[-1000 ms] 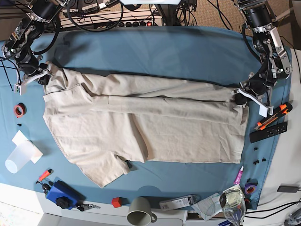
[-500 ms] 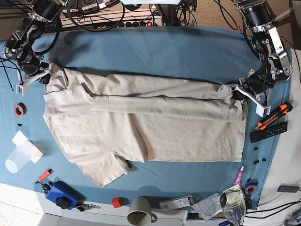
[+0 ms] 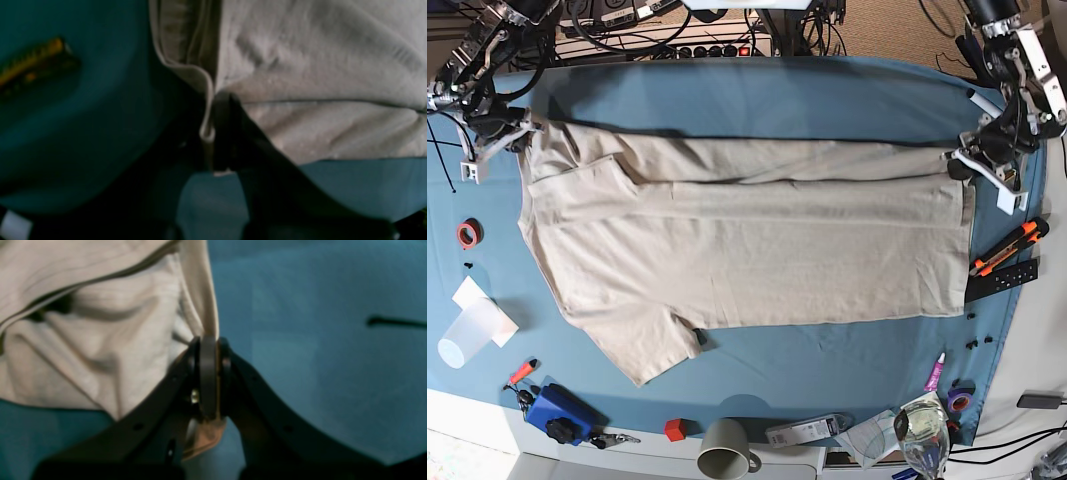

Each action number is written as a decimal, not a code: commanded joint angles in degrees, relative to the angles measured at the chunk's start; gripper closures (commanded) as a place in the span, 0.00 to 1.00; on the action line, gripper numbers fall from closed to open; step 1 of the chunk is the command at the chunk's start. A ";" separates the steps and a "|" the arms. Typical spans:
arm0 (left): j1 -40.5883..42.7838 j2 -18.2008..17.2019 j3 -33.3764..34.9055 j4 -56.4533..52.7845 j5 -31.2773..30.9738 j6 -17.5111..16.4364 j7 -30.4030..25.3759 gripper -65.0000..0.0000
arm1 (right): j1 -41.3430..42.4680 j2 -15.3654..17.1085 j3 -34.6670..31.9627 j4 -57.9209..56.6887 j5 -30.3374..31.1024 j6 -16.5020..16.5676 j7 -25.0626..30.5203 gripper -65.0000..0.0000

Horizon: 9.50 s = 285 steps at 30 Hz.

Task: Fold the T-shirt properly
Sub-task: 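Pull the folded edge back toward the arms to straighten the fold, then open the right gripper and raise it off the shirt, then lower the right gripper onto the sleeve away from the arms and grasp, then fold the grasped sleeve inward over the shirt body with the right gripper, then lower the left gripper to the shirt's opposite side edge and pinch it, then lift both gripped side edges and fold them toward the shirt's collar edge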

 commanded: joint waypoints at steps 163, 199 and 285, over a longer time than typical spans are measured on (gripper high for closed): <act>10.12 -1.07 -3.39 24.22 0.98 -3.02 -4.20 0.73 | 24.76 15.10 -35.80 -7.89 -0.42 -4.96 2.69 0.67; 9.94 -1.09 -3.39 24.22 0.92 -2.99 -5.01 0.73 | 47.71 2.75 -35.85 -54.58 -12.70 -3.76 23.61 0.67; -27.78 -3.69 9.68 -12.28 9.18 -2.80 2.95 1.00 | 34.14 8.31 -35.80 -18.82 -4.35 -5.51 6.99 1.00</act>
